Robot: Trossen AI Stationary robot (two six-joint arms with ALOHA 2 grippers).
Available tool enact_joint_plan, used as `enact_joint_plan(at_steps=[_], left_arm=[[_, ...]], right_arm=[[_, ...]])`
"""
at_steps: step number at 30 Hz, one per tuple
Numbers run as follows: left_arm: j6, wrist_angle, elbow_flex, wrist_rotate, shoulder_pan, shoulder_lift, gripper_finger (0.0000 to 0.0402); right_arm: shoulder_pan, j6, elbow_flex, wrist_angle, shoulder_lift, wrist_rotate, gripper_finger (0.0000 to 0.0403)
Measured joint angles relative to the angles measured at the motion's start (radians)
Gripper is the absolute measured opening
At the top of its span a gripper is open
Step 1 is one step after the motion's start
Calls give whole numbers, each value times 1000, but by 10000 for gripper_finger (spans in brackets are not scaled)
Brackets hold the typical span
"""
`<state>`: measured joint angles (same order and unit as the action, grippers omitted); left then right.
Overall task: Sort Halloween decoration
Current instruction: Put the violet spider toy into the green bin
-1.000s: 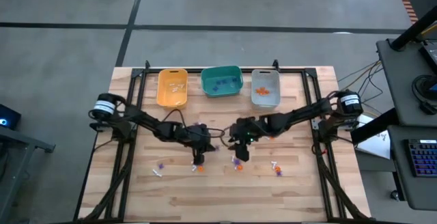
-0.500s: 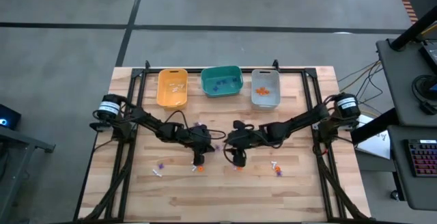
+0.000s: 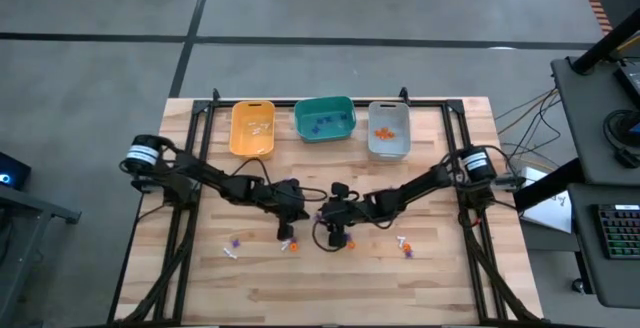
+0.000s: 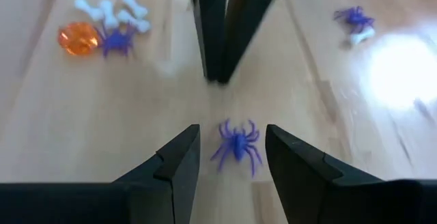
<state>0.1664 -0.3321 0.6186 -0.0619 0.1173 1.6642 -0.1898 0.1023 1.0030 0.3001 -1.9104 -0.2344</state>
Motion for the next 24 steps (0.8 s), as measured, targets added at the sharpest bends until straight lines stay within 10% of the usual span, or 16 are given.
enact_joint_plan(at_steps=[12,24], left_arm=[[-9,73,-8,1,0,-245,0],[-28,71,-10,3,0,-362,0]], right_arm=[[12,37,28,14,-88,-4,155],[16,26,26,21,-91,6,68]])
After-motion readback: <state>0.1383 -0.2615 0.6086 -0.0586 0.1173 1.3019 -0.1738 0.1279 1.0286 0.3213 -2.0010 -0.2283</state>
